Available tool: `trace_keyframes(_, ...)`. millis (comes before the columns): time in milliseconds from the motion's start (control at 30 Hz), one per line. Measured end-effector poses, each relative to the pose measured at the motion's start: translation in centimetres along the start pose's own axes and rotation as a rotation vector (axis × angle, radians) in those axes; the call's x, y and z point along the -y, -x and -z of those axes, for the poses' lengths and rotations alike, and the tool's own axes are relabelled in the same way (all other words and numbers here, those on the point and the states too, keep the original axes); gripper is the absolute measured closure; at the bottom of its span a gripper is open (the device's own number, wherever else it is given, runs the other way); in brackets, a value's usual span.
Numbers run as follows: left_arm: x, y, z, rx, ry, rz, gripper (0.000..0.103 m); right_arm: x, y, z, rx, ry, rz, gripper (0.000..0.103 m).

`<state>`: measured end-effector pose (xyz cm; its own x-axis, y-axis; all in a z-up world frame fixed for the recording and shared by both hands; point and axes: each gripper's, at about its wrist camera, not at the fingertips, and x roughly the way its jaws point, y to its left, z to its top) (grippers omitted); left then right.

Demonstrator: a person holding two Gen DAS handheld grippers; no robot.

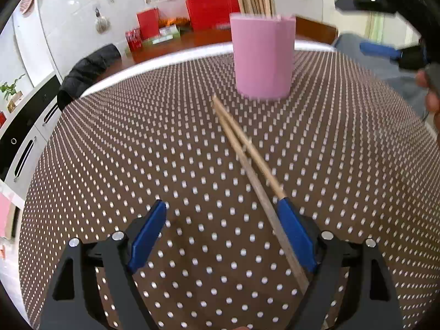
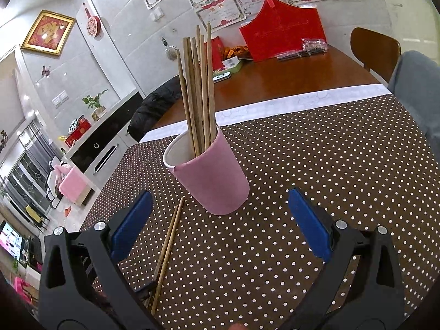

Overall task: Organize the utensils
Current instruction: 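Move both open grippers back down to the last chopsticks, then close the left gripper on a chopstick while the right gripper grasps another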

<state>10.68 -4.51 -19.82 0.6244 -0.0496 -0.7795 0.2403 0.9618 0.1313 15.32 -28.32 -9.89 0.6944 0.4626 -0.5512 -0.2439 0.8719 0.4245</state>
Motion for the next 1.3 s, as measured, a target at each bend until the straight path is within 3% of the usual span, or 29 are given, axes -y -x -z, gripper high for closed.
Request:
trace_keyframes(167, -0.2, 0.1, 0.0, -0.004, 0.011, 0.002, 0.02, -0.4, -0.5, 0.2, -0.033, 0.021, 0.001, 0.006)
trace_keyframes(467, -3.7, -1.8, -2.3, -0.017, -0.038, -0.009, 0.02, -4.0, -5.5, 3.3, -0.265, 0.204, 0.04, 0.006)
trace_keyframes(633, -4.4, -3.0, -3.9, -0.018, -0.095, -0.011, 0.02, -5.6, -6.9, 4.6, -0.288, 0.231, 0.031, 0.007)
trace_keyframes(833, -4.9, -4.0, -5.4, -0.003, -0.19, 0.004, 0.02, -7.9, -9.0, 5.9, -0.319, 0.278, 0.036, 0.032)
trace_keyframes(933, -5.3, -4.1, -5.4, 0.014, -0.183, 0.009, 0.02, -8.9, -10.4, 6.3, -0.343, 0.298, 0.042, 0.045)
trace_keyframes(1067, -6.0, -4.3, -5.3, 0.022, -0.16, 0.029, 0.02, -10.2, -11.6, 7.2, -0.344, 0.411, 0.135, 0.069)
trace_keyframes(1133, -6.0, -4.3, -5.2, 0.02, -0.154, 0.033, 0.02, -10.2, -11.6, 7.2, -0.351, 0.431, 0.176, 0.074)
trace_keyframes(1300, -5.6, -4.6, -6.4, 0.012, -0.176, -0.004, 0.02, -8.0, -11.0, 6.5, -0.358, 0.341, 0.122, 0.075)
